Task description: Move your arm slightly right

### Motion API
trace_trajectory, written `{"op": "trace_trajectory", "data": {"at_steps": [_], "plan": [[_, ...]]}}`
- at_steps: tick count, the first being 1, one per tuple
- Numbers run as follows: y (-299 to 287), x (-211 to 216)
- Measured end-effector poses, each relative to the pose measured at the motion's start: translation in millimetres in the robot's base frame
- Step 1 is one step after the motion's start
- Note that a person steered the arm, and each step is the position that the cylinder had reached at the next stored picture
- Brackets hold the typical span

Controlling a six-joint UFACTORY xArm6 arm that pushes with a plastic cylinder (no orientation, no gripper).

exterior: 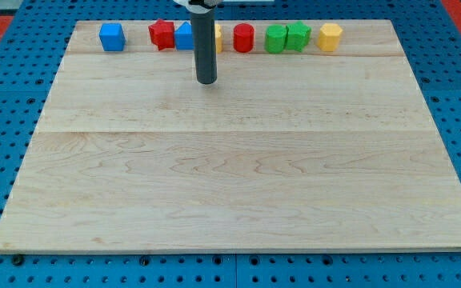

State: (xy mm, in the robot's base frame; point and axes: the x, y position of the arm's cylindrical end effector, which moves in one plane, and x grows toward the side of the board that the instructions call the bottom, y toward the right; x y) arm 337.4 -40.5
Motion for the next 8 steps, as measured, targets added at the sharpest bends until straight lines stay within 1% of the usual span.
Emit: {"op": "trace_trajectory", "data": {"at_steps": [6, 7, 8], "plan": [[-1, 5], [2, 18], [30, 18]]}}
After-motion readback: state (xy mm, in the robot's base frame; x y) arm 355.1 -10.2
